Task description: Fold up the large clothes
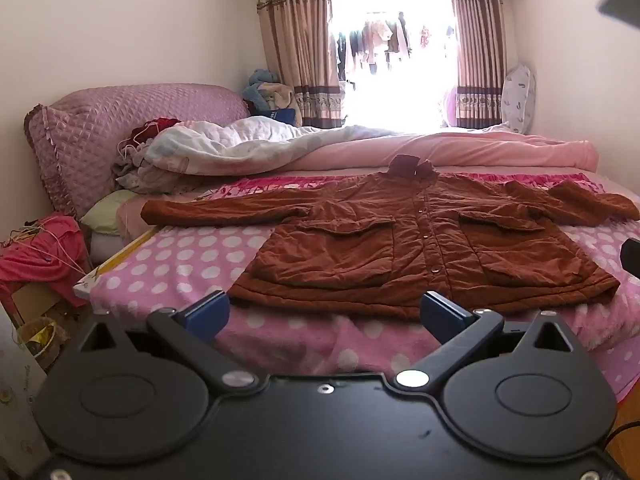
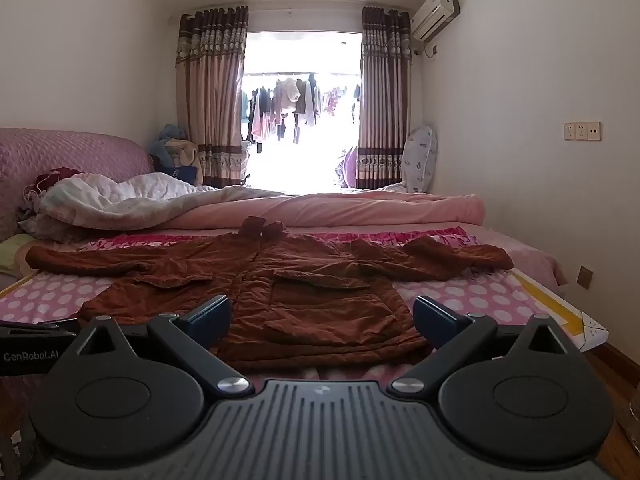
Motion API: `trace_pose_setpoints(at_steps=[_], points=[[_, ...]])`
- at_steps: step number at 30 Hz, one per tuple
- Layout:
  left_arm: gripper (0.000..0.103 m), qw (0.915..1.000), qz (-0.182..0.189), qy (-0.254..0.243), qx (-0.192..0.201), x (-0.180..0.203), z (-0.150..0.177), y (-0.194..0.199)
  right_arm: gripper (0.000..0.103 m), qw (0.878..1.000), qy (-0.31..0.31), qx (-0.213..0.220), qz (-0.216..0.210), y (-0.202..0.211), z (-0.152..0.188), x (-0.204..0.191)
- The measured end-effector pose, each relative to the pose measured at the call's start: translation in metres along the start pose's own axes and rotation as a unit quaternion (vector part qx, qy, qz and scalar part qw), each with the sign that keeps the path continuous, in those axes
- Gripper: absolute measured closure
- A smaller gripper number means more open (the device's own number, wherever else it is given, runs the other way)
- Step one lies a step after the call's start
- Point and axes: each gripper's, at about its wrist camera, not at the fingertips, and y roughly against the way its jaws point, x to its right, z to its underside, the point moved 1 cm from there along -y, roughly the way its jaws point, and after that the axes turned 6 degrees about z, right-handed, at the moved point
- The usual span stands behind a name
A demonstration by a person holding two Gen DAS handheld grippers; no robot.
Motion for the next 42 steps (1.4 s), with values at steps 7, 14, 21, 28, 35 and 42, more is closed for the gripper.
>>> trace_pose_setpoints(at_steps=[7,14,21,28,35,42], points=[[0.000,1.0000,-0.001,0.000,0.005,-0.0020,0.0002,-0.0011,0.000,1.000,-0.005,0.000,0.002,-0.0006,-0.0016,0.0010],[0.000,1.0000,-0.001,0.006,0.006,-0.0031,-0.0035,0.0007,0.000,1.000,-0.005,-0.001,0.001,-0.0004,-0.0006,0.0004],[0.000,0.9999,-0.004,0.006,0.010,-0.0029,-0.0044,0.0002,0.000,1.000,-0.006,0.005,0.003,-0.0017,-0.0038,0.0016],[0.000,0.9999,-0.006,0.005,0.008,-0.0029,-0.0035,-0.0013,0.000,1.000,-0.005,0.003,0.002,0.0014,-0.0020,0.0015],[0.000,0.9999,-0.008,0.006,0.005,-0.0031,-0.0037,-0.0006,0.000,1.000,-0.005,-0.002,0.003,-0.0012,-0.0017,0.0016],[0.000,0.9999,-0.008,0.007,0.005,-0.0022,-0.0041,-0.0001,0.000,1.000,-0.005,-0.003,0.003,-0.0013,-0.0020,0.0027]])
